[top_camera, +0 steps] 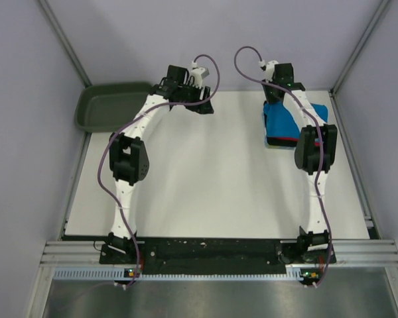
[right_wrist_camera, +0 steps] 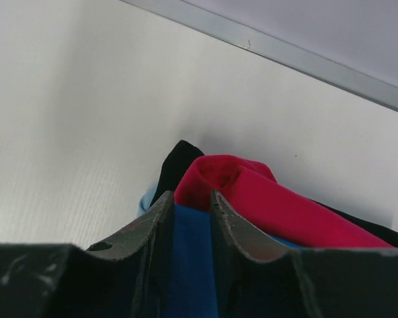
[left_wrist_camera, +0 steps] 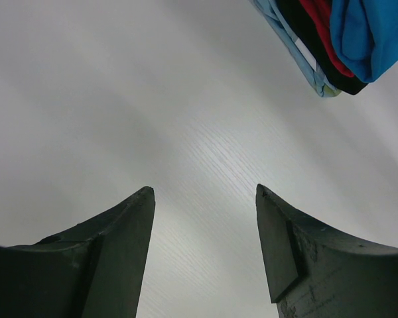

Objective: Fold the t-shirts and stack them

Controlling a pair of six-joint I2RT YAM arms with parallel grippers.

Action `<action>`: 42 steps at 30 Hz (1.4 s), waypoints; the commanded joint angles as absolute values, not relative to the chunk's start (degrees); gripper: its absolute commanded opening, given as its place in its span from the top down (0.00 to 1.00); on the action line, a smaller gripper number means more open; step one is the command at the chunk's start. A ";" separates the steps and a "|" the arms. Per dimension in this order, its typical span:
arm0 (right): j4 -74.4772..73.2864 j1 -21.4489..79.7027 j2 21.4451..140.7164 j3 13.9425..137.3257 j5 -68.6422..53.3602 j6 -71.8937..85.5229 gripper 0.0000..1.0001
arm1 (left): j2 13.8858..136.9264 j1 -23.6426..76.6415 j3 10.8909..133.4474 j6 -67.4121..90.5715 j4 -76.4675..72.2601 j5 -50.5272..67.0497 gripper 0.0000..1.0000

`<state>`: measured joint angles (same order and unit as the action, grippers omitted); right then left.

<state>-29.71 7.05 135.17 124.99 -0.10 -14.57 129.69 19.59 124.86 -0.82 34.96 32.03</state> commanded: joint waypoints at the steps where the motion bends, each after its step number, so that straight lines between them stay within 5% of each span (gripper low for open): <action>1: -28.74 8.70 130.34 124.80 -0.27 -14.76 0.72 | 126.48 19.51 124.81 -2.20 34.89 31.90 0.34; 8: -28.74 8.70 132.01 124.27 5.71 -16.44 1.00 | 126.30 19.42 124.37 -2.20 34.89 32.26 0.34; 27: -12.83 8.70 131.22 120.95 5.27 -7.65 1.00 | 125.60 19.16 123.84 -2.81 34.10 31.46 0.34; 31: -12.83 8.79 131.13 118.22 3.43 -7.65 0.85 | 125.86 19.07 123.92 -2.64 33.84 31.29 0.34; 34: -13.88 8.79 131.05 118.65 0.18 -8.08 0.61 | 125.77 19.16 123.58 -2.46 33.66 31.38 0.34; 42: -17.49 8.70 122.18 121.55 -6.68 -8.09 0.47 | 124.72 19.16 122.78 -3.16 33.57 30.94 0.34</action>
